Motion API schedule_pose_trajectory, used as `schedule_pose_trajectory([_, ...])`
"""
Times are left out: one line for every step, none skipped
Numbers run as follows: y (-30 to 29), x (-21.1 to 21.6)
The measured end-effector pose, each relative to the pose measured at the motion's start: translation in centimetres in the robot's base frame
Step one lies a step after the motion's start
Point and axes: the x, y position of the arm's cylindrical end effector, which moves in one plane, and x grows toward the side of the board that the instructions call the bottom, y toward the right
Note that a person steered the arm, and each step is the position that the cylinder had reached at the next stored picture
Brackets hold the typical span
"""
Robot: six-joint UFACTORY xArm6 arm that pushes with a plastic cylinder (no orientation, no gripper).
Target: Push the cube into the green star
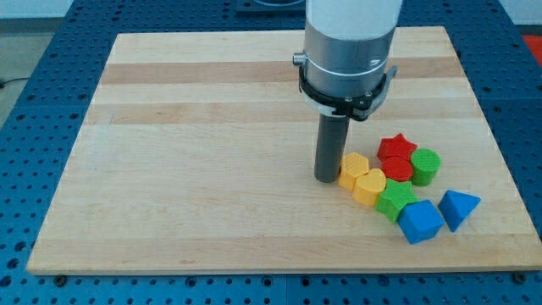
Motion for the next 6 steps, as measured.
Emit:
schedule_pose_trajectory([-1.0, 2.3])
schedule_pose_trajectory([-1.8, 5.7])
schedule_pose_trajectory([1.8, 10.4])
schedule_pose_trajectory([3.5, 11.5])
schedule_pose_trajectory([6.2, 11.4])
schedule_pose_trajectory([11.9, 11.4])
